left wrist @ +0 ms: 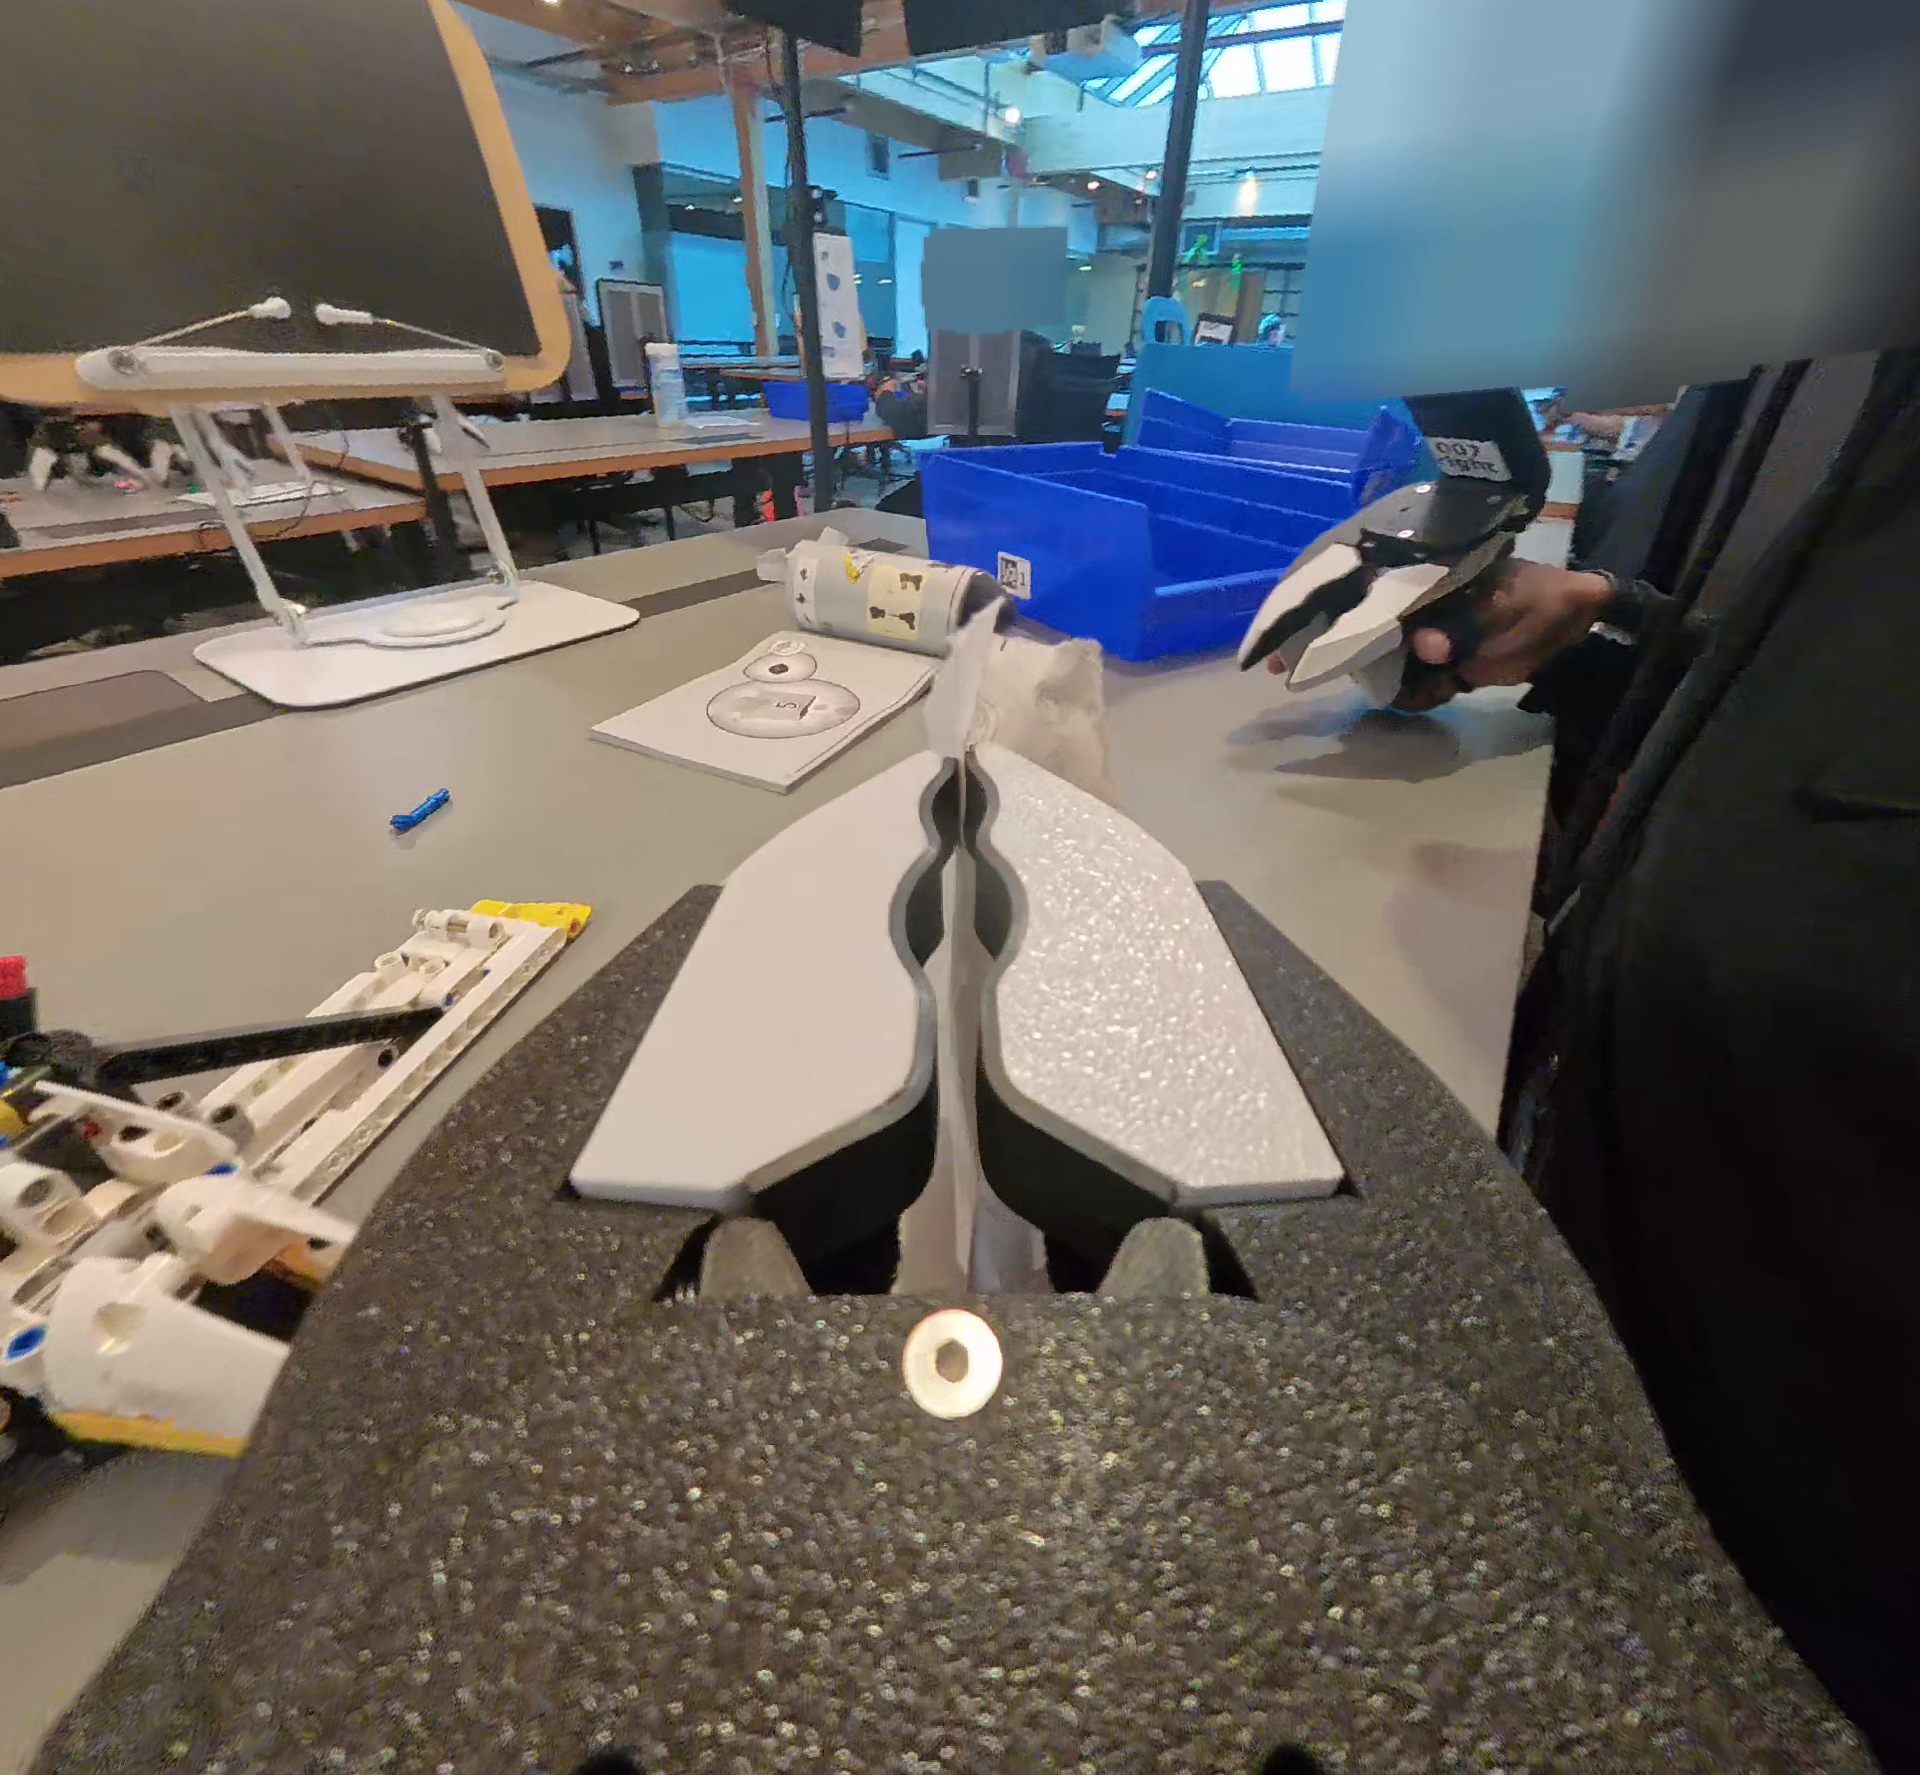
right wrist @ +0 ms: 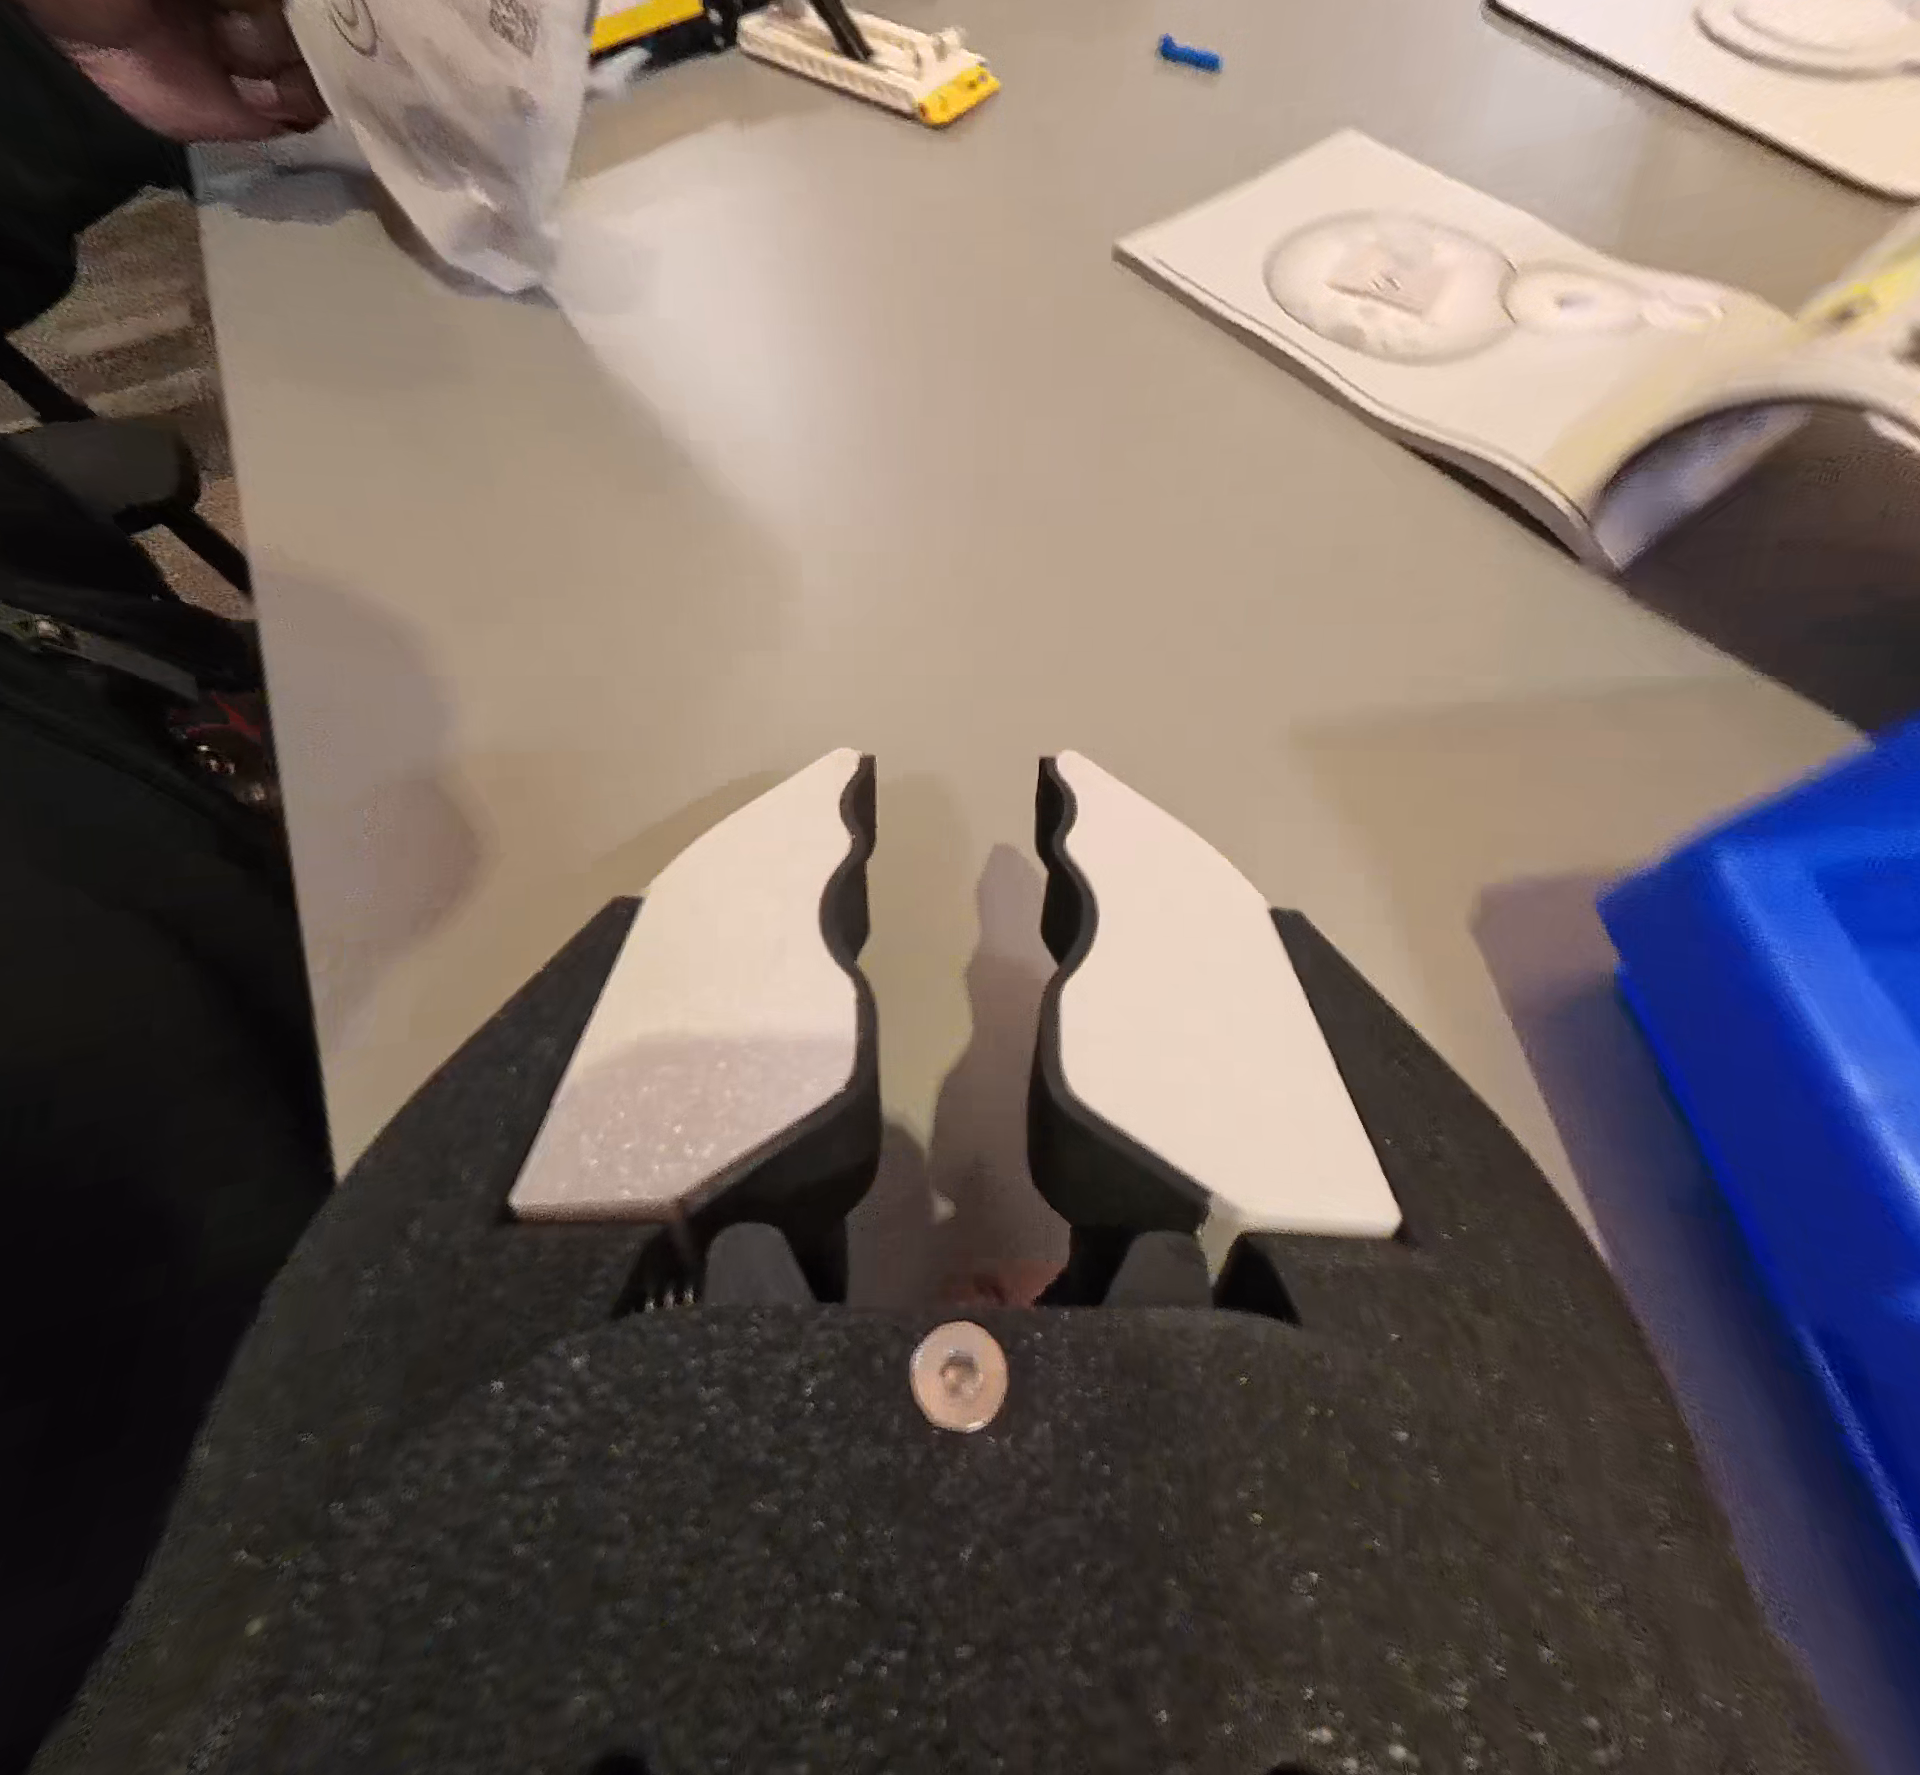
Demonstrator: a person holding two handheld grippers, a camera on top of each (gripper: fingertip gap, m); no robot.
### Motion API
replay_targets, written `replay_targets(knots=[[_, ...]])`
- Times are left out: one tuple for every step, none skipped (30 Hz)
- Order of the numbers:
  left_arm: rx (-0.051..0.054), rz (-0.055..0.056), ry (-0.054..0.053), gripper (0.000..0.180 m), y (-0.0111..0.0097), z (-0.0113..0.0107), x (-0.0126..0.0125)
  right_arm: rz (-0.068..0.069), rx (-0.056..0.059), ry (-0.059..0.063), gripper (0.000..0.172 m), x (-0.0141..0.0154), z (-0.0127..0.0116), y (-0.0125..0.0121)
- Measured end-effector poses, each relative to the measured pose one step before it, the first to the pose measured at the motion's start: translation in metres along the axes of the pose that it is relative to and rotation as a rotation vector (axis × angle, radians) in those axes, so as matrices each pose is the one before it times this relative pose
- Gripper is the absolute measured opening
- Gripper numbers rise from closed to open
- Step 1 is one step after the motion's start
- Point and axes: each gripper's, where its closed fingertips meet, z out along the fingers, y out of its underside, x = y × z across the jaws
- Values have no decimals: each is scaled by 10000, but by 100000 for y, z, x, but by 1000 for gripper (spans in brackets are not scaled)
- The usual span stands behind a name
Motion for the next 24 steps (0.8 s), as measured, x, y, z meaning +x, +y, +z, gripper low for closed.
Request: replay_targets(knots=[[-2, -33, -114, 0, -104, 614, -32, 193, -108, 60, 29, 908, -657, 656], [-10, -75, -61, 0, -94, 688, -20, 154, -68, -9, 29, 761, -626, 498], [-34, -53, -33, 0, -30, 750, -1, 92, 31, -118, 29, 507, -622, 270], [-47, -14, -15, 0, -10, 824, 29, 11, 47, -100, 29, 431, -579, 218], [-56, 8, 5, 0, 10, 853, 57, -29, -31, -36, 29, 469, -514, 318], [-59, 12, 24, 0, 18, 868, 64, 7, -54, -78, 29, 378, -443, 345], [-34, 2, 42, 0, -11, 868, 83, 64, 44, -204, 29, 153, -442, 177], [-16, -18, 58, 0, -9, 843, 72, 91, 144, -264, 30, -2, -463, 22], [-4, -37, 63, 0, 1, 846, 51, 113, 169, -239, 30, 5, -441, -21], [8, -50, 90, 0, 4, 830, 67, 149, 153, -227, 30, 14, -399, -32], [8, -54, 121, 0, 23, 816, 107, 166, 123, -215, 30, 26, -393, -6], [-12, -55, 127, 0, 49, 804, 96, 167, 94, -156, 30, 95, -362, 11], [-33, -41, 137, 0, 79, 786, 142, 147, 71, -53, 30, 191, -339, 32], [-39, -11, 145, 0, 96, 752, 161, 87, 86, 29, 30, 242, -336, -1], [1, -9, 141, 0, 50, 700, 154, 39, 113, 23, 31, 194, -347, -54], [48, -51, 143, 0, 5, 657, 147, 55, 101, -30, 31, 154, -327, -34], [65, -79, 137, 0, -21, 597, 112, 131, 84, -59, 31, 172, -286, -38], [58, -74, 125, 0, 12, 551, 101, 196, 82, -72, 31, 187, -249, -39], [36, -40, 104, 0, 46, 464, 93, 193, 79, -107, 31, 112, -215, -42], [11, -15, 70, 0, 70, 380, 70, 149, 63, -120, 31, 43, -163, -43], [11, -24, 47, 0, 85, 287, 32, 115, 41, -83, 31, 35, -123, -16], [26, -50, 31, 0, 68, 205, -10, 86, 24, -57, 31, 32, -68, -13], [37, -56, 26, 0, 58, 127, -10, 55, 14, -43, 31, -1, -15, -9], [38, -47, 16, 1, 56, 83, -22, 13, -24, 1, 32, 15, 31, 27]])
